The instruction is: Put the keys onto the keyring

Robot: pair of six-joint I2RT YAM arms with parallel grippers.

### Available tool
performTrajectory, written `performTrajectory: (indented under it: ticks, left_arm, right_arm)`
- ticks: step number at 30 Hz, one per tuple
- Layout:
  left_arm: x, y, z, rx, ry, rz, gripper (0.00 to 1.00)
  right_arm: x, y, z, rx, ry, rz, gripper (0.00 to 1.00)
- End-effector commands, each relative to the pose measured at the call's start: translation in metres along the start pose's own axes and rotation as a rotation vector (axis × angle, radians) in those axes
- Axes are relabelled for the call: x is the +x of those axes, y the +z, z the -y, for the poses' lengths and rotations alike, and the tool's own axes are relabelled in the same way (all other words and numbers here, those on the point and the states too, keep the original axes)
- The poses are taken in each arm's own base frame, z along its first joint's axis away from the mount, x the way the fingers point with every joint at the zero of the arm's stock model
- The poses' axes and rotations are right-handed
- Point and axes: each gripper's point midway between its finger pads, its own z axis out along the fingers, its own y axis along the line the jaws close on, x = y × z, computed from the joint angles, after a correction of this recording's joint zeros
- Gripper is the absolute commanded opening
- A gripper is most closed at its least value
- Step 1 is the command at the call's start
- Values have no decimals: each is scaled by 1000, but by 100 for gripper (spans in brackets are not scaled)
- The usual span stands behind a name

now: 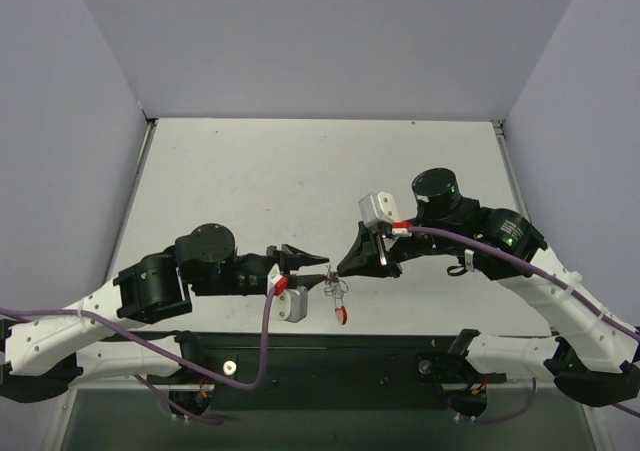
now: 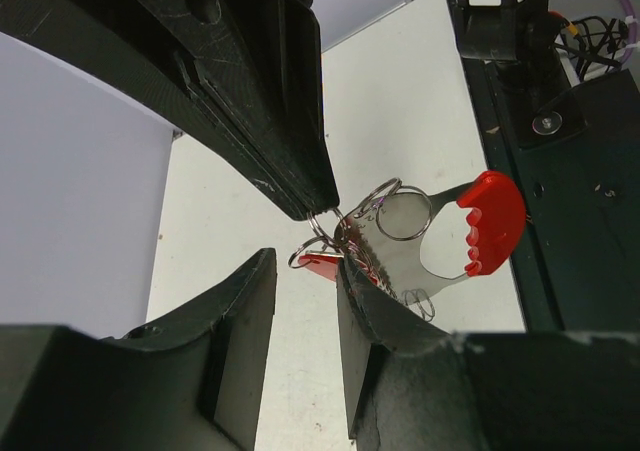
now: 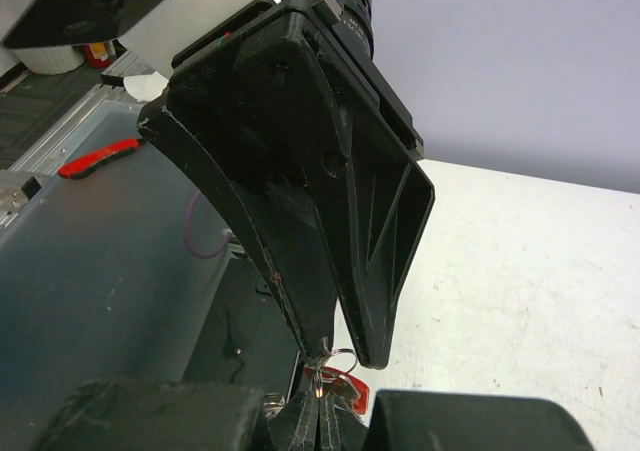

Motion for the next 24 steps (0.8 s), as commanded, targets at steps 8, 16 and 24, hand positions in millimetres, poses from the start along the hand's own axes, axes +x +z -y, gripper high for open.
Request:
performTrajectory:
  ticks: [8,16,24]
  left_arm:
    - [-27,-3,-11,-13,24,80,29]
    - [-25,-5,-11,-16,20,74,13]
    - [-24,-5,-9,-10,11,74,0]
  right_arm:
    - [-19,-4,-3,-19,-58,54,0]
    - [-20,-6,-1,-6,-59,54,0]
    - [-20,-6,6,30,-50,50,0]
